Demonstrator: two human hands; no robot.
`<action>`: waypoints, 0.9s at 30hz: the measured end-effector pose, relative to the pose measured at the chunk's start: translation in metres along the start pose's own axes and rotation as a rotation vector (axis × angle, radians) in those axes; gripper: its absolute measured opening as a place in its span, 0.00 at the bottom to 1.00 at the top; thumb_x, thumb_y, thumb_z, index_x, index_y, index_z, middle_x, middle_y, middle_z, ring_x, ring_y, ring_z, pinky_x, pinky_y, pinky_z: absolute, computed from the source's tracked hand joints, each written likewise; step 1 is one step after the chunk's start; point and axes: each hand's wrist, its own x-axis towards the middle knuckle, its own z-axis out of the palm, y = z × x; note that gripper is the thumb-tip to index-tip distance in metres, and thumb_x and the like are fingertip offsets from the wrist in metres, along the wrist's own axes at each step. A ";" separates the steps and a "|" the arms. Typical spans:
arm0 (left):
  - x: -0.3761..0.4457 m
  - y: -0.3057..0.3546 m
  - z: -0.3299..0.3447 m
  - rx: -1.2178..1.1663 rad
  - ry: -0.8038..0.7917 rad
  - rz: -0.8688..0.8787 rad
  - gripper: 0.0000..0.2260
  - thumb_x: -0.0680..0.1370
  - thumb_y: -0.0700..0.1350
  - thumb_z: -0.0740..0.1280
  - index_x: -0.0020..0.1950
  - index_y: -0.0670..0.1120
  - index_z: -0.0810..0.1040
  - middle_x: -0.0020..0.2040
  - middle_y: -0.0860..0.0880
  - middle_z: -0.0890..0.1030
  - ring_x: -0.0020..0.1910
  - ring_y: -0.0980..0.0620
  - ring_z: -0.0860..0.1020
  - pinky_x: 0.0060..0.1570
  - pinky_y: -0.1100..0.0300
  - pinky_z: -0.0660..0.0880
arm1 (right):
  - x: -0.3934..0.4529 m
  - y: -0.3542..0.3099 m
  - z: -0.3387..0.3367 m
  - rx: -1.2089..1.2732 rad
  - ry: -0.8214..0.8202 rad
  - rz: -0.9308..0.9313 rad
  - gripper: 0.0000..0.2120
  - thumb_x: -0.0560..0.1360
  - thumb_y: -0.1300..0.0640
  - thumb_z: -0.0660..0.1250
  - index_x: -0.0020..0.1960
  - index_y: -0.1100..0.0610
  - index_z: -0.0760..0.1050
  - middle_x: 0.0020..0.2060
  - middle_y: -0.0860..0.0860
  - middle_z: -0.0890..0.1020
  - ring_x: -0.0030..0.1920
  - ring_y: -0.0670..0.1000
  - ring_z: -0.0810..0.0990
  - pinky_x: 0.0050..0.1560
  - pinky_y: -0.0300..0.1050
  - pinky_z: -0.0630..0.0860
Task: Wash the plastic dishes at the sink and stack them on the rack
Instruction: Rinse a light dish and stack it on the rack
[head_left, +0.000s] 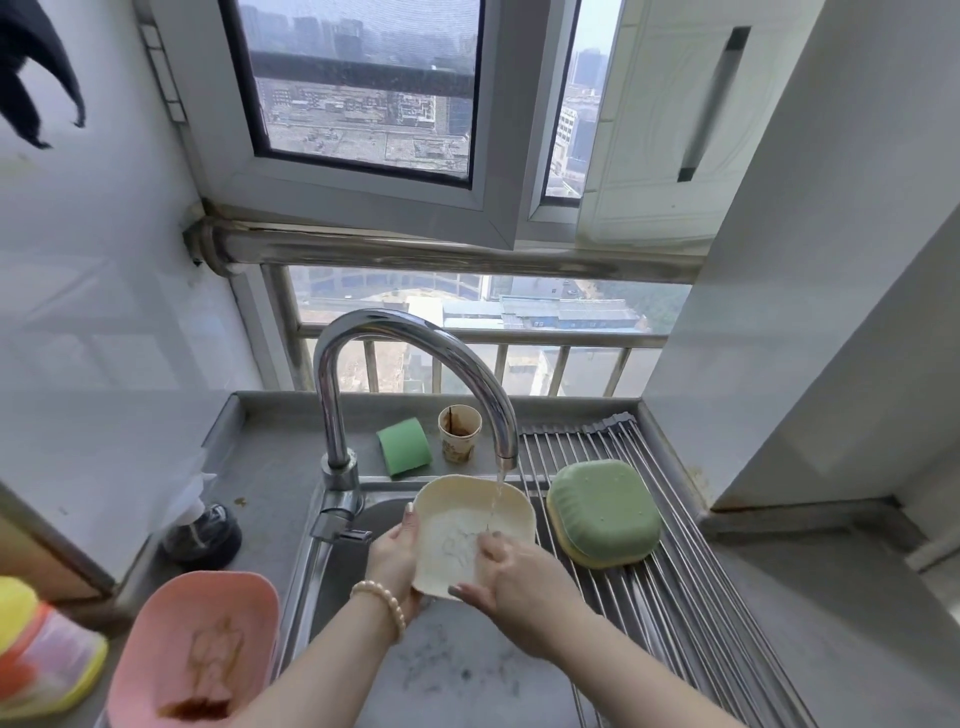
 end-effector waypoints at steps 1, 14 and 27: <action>-0.006 -0.001 0.004 -0.015 -0.024 0.019 0.16 0.82 0.49 0.59 0.50 0.37 0.77 0.39 0.40 0.83 0.33 0.45 0.83 0.31 0.53 0.81 | 0.001 0.002 -0.006 -0.054 -0.040 0.074 0.59 0.59 0.27 0.27 0.75 0.64 0.56 0.75 0.58 0.60 0.75 0.56 0.58 0.74 0.50 0.54; -0.009 -0.002 0.012 -0.315 -0.193 -0.087 0.18 0.82 0.50 0.57 0.61 0.38 0.75 0.58 0.36 0.80 0.51 0.40 0.81 0.50 0.47 0.77 | 0.030 -0.018 -0.004 0.178 -0.234 -0.019 0.32 0.81 0.38 0.40 0.78 0.53 0.38 0.78 0.52 0.43 0.76 0.47 0.37 0.74 0.51 0.32; -0.014 -0.001 0.020 -0.354 -0.322 -0.110 0.19 0.82 0.55 0.50 0.65 0.47 0.71 0.60 0.49 0.78 0.64 0.48 0.71 0.68 0.53 0.63 | 0.048 -0.022 -0.002 0.254 -0.041 0.209 0.56 0.59 0.22 0.26 0.77 0.56 0.35 0.75 0.51 0.33 0.73 0.48 0.28 0.73 0.50 0.31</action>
